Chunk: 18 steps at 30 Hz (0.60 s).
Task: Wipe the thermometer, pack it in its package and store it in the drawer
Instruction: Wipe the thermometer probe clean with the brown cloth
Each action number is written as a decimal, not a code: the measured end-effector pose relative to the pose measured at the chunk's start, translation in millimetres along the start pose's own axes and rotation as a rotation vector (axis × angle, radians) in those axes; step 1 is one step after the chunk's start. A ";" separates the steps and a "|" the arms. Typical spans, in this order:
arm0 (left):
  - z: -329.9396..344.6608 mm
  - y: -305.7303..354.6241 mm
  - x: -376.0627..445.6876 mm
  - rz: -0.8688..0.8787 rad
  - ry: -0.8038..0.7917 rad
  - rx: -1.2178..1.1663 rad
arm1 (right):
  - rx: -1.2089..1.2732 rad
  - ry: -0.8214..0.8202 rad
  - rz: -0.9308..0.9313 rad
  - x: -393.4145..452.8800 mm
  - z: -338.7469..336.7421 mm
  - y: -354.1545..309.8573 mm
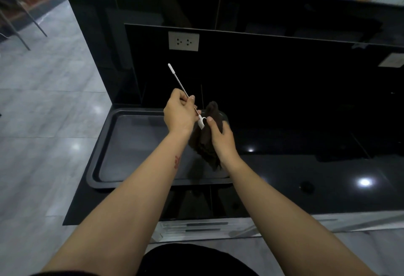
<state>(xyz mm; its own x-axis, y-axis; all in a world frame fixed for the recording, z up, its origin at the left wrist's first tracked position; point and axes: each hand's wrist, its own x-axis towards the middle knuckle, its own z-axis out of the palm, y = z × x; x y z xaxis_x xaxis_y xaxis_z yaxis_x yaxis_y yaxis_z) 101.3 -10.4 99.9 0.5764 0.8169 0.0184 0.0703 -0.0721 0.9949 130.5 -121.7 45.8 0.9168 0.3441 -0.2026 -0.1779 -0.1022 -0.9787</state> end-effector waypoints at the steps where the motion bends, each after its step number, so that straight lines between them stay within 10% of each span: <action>1: -0.5 -0.2 -0.3 -0.013 -0.004 -0.007 | -0.019 -0.003 -0.023 2.0 1.1 -4.0; 18: -9.7 -6.4 5.6 -0.133 -0.205 -0.125 | -0.072 -0.042 -0.017 0.8 -9.3 0.0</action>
<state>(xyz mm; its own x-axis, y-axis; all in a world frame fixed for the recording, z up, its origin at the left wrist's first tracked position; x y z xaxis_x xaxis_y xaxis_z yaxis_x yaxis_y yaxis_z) 96.2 0.2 94.6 0.7223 0.6809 -0.1211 0.0627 0.1099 0.9920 134.5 -130.1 45.9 0.9036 0.3847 -0.1885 -0.1349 -0.1622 -0.9775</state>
